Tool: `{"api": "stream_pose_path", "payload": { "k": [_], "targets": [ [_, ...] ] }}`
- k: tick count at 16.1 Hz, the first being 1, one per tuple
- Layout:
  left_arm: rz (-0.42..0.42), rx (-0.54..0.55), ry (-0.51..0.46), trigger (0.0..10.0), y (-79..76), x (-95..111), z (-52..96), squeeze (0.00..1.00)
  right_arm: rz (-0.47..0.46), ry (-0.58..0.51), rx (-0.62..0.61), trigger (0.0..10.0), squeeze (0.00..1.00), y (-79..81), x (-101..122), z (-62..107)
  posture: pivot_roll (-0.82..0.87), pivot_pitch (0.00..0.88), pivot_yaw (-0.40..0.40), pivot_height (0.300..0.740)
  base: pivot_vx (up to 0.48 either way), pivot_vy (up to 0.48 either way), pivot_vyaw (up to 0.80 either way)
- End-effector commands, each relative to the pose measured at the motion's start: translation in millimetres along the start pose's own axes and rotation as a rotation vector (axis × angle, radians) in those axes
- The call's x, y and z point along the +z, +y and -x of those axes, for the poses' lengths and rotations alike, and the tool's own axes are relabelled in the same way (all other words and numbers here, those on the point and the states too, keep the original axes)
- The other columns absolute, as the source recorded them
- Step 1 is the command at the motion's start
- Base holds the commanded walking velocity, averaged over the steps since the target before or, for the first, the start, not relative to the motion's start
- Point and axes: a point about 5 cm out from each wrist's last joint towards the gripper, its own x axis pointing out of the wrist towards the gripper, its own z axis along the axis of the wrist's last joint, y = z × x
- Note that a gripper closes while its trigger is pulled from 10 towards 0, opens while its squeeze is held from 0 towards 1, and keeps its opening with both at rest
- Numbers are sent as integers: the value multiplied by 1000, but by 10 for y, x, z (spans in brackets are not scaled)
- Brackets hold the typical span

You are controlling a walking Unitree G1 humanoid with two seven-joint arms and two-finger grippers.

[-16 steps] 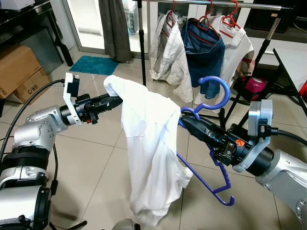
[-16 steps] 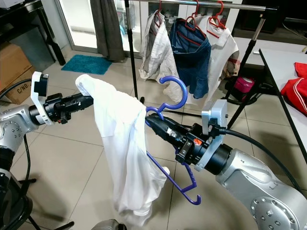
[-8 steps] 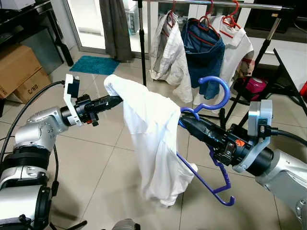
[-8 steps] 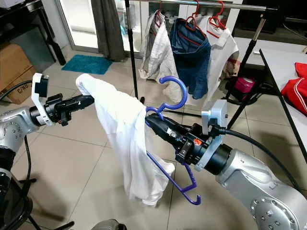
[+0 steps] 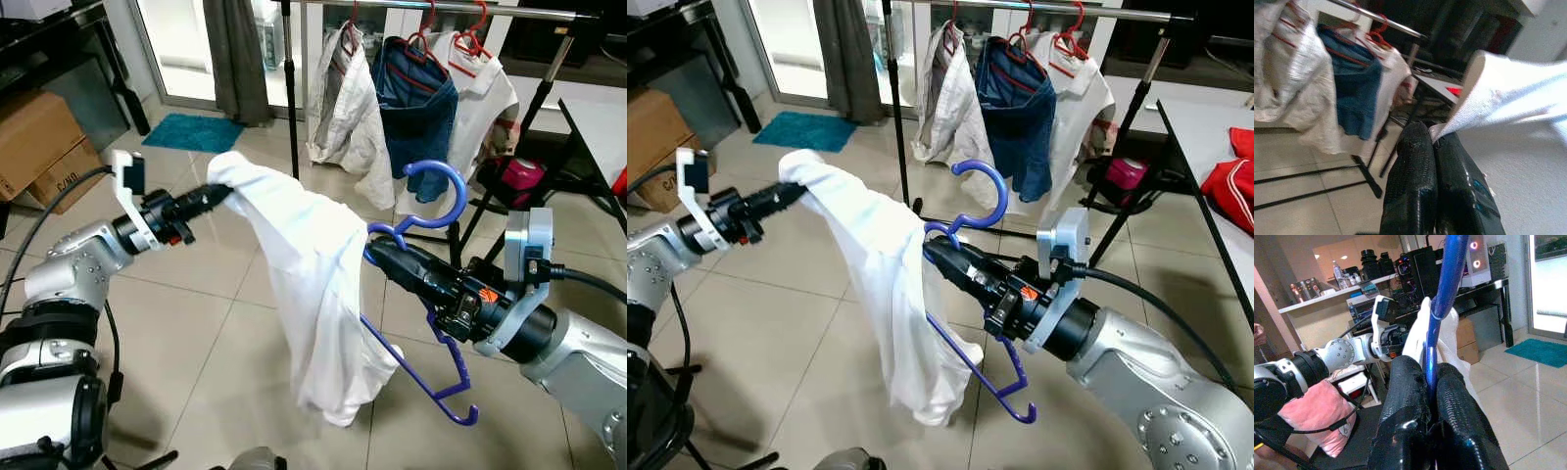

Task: Hang hanger

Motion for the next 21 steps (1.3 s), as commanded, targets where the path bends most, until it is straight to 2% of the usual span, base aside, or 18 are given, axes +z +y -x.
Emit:
{"api": "stream_pose_path", "payload": {
  "k": [1, 2, 4, 6, 7, 11, 15, 19, 21],
  "targets": [
    [-13, 34, -52, 0, 26, 83, -12, 0, 21, -44, 34, 0, 0, 80, 65, -7, 3, 0, 73, 740, 0, 0, 0],
    [-12, 40, -57, 0, 30, 86, -10, 0, 21, -45, 33, 0, 0, 80, 65, -7, 3, 0, 73, 740, 0, 0, 0],
    [11, 137, -137, 0, 106, 135, 21, 0, 20, -50, 24, 0, 0, 73, 67, -2, 3, 0, 76, 740, 0, 0, 0],
    [12, 215, -160, 0, 161, 143, 47, 0, 19, -53, 19, 0, 0, 69, 68, 2, 4, 0, 77, 740, 0, 0, 0],
    [-2, 267, -152, 0, 193, 121, 60, 0, 20, -55, 17, 0, 0, 64, 68, 3, 6, 0, 77, 740, 0, 0, 0],
    [-13, 343, -149, 0, 239, 82, 73, 0, 21, -58, 12, 0, 0, 50, 70, -1, 7, 0, 78, 740, 0, 0, 0],
    [-35, 472, -135, 0, 319, 29, 131, 0, 23, -65, -4, 0, 0, 31, 76, 3, 3, 0, 78, 740, 0, 0, 0],
    [-72, 567, -132, 0, 372, 43, 155, 0, 26, -69, -8, 0, 0, 17, 82, 1, 3, 0, 78, 740, 0, 0, 0],
    [-75, 658, -150, 0, 426, 73, 209, 0, 26, -72, -9, 0, 0, 17, 82, 6, 1, 0, 77, 740, 0, 0, 0]
  ]
}}
